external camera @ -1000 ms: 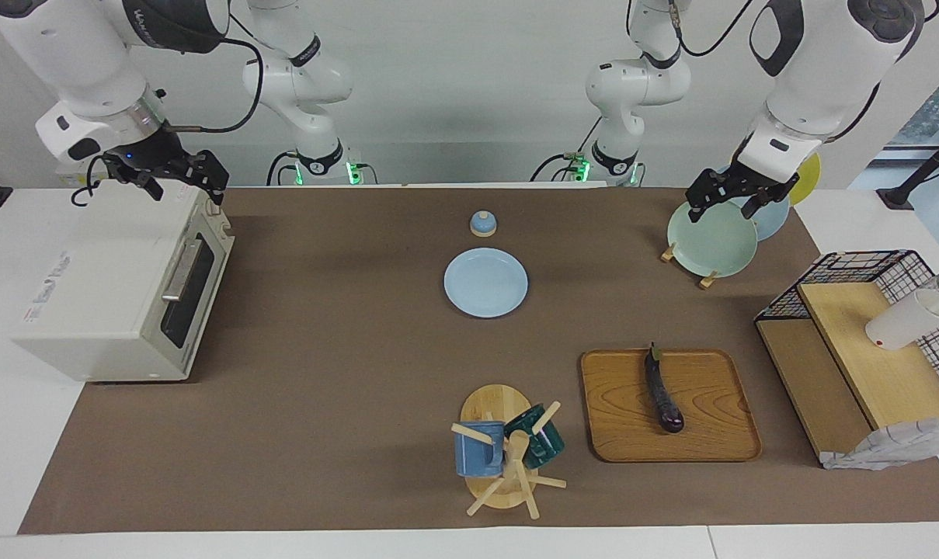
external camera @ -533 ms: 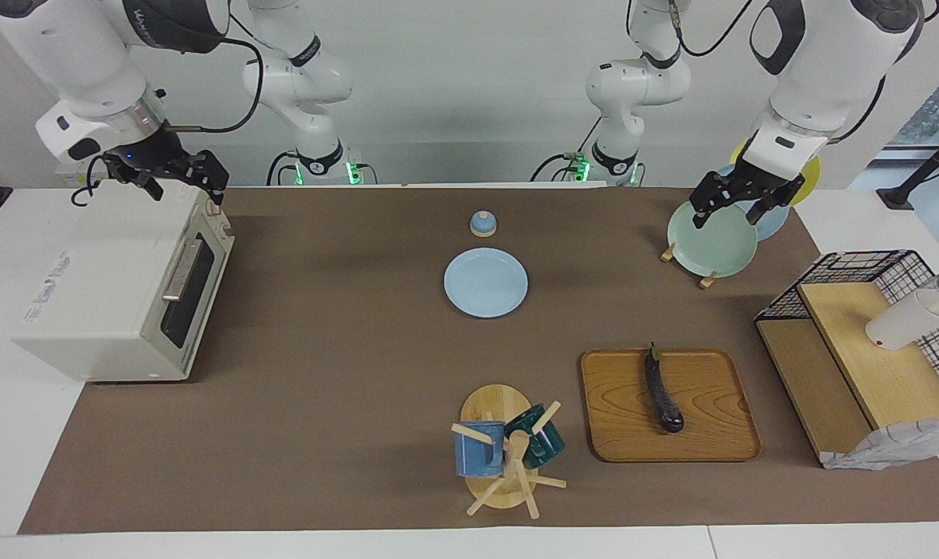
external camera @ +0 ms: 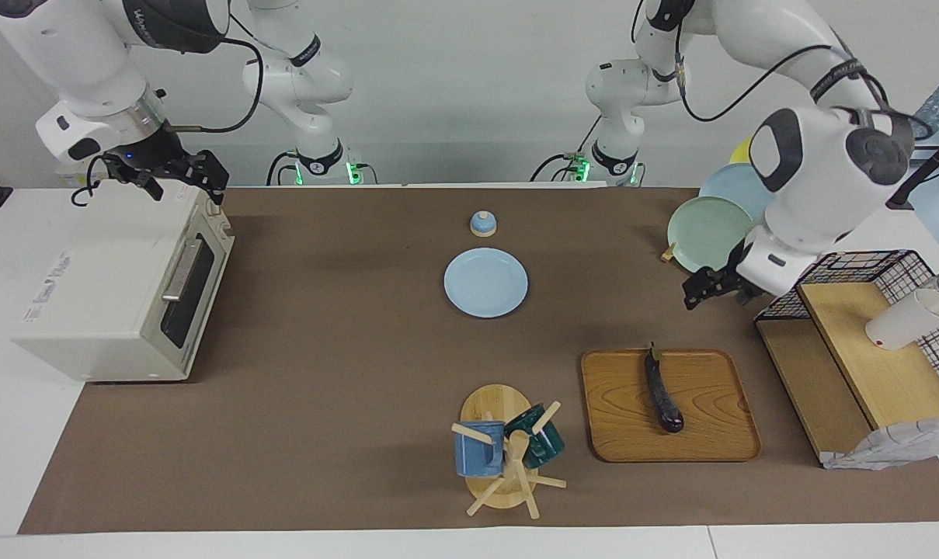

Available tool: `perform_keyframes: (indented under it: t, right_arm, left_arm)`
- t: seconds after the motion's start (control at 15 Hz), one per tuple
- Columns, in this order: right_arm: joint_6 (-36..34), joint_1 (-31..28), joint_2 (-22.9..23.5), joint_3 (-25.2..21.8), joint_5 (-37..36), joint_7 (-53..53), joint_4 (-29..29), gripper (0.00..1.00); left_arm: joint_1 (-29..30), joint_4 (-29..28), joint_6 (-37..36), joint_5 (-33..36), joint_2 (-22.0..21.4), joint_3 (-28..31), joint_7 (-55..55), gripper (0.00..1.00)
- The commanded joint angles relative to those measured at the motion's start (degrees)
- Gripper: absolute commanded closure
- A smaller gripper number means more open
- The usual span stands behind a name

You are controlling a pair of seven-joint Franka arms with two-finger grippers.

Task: Put eggplant into oven
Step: 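Reach the left gripper down to the eggplant on the wooden tray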

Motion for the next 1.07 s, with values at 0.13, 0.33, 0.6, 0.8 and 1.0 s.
perform_keyframes:
  t: [0.13, 0.33, 0.6, 0.8, 1.0]
  right_arm:
    - [1.33, -0.13, -1.43, -0.24, 1.49, 0.59, -1.84, 0.0]
    - [1.33, -0.13, -1.43, -0.24, 1.49, 0.59, -1.84, 0.0]
    - [1.33, -0.13, -1.43, -0.24, 1.49, 0.59, -1.84, 0.0]
    - [1.33, -0.13, -1.43, -0.24, 1.49, 0.59, -1.84, 0.0]
    - [1.33, -0.13, -1.43, -0.24, 1.49, 0.59, -1.84, 0.0]
  left_arm:
    - [-2.42, 6.91, 10.91, 2.48, 14.44, 0.24, 0.58, 0.0]
    - [-2.59, 2.25, 14.1, 2.48, 13.75, 0.24, 1.81, 0.01]
    - [-3.12, -1.08, 16.38, 2.22, 12.69, 0.15, 1.82, 0.05]
    - [-3.91, -3.55, 19.38, 2.13, 11.73, 0.15, 1.9, 0.09]
    - [-3.82, -4.08, 19.47, 2.3, 11.64, 0.15, 1.99, 0.19]
